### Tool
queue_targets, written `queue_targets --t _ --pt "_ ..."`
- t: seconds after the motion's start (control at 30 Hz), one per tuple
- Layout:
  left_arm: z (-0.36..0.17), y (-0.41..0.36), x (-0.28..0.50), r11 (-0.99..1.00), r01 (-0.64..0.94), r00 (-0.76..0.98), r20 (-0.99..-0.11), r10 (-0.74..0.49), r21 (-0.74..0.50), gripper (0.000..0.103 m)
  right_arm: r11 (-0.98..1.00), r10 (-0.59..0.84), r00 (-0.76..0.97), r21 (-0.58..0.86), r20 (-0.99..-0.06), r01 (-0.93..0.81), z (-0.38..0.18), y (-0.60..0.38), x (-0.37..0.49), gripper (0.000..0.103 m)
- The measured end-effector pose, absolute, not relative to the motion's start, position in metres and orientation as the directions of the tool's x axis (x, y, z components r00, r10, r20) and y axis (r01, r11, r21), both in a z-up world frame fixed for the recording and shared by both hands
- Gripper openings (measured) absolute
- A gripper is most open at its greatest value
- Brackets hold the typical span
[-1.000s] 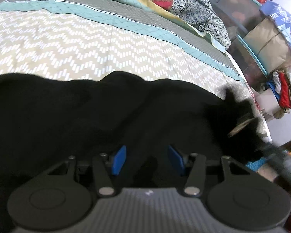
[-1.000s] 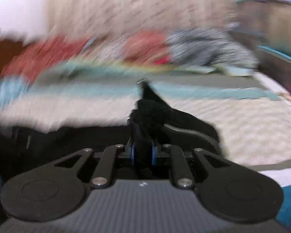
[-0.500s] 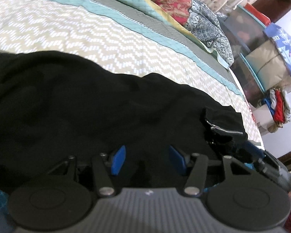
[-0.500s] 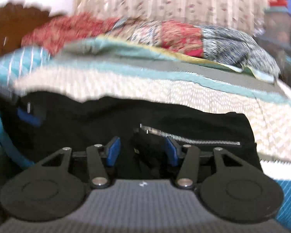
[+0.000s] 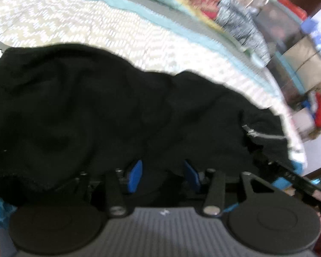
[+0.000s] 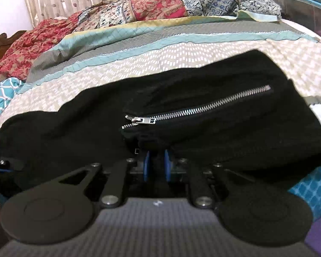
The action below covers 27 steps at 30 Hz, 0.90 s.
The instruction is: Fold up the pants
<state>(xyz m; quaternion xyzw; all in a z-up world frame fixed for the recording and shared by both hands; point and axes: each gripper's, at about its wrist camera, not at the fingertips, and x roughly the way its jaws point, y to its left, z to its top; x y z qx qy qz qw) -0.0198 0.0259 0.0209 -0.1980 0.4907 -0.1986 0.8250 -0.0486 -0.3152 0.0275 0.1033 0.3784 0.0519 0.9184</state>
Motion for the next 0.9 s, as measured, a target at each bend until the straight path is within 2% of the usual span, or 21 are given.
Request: queue_targets --t 0.1,0.2,0.37,0.43,0.53,0.67,0.73,0.77,0.8,0.9 --pt "0.052 0.059 -0.036 0.808 0.171 0.533 -0.636 -0.557 -0.564 0.056 0.959 0.202 0.767 0.282 -0.609 -0.029 0.054 -0.317 -0.051 0.022" --pt "0.072 0.107 -0.051 0.809 0.117 0.654 -0.568 -0.499 -0.576 0.067 0.936 0.296 0.774 0.333 -0.560 -0.117 0.070 -0.296 -0.058 0.022" --pt "0.054 0.186 -0.067 0.789 -0.134 0.727 -0.600 -0.333 -0.600 0.081 0.880 0.473 0.655 0.358 -0.590 -0.313 0.062 -0.216 -0.040 0.021" --pt "0.040 0.204 -0.071 0.746 -0.196 0.714 -0.614 -0.336 -0.637 0.085 0.861 0.509 0.609 0.353 -0.608 -0.367 0.053 -0.182 -0.029 0.019" --pt "0.021 0.211 -0.071 0.696 -0.232 0.691 -0.619 -0.373 -0.679 0.098 0.832 0.554 0.560 0.384 -0.616 -0.400 0.046 -0.151 -0.007 0.019" --pt "-0.003 0.200 -0.057 0.678 -0.222 0.657 -0.621 -0.427 -0.701 0.103 0.813 0.582 0.525 0.454 -0.620 -0.365 0.033 -0.128 0.008 0.019" --pt "-0.011 0.195 -0.049 0.686 -0.229 0.650 -0.633 -0.420 -0.690 0.103 0.811 0.584 0.457 0.502 -0.670 -0.300 0.013 -0.126 0.016 0.017" --pt "-0.012 0.192 -0.043 0.693 -0.224 0.655 -0.632 -0.413 -0.685 0.103 0.820 0.572 0.409 0.501 -0.711 -0.276 -0.002 -0.122 0.015 0.012" --pt "-0.011 0.191 -0.038 0.694 -0.216 0.665 -0.624 -0.411 -0.687 0.103 0.819 0.573 0.449 0.497 -0.686 -0.285 -0.008 -0.124 0.009 0.010" --pt "-0.014 0.190 -0.027 0.666 -0.220 0.684 -0.599 -0.416 -0.713 0.102 0.813 0.581 0.436 0.519 -0.687 -0.265 -0.003 -0.129 0.009 0.010"
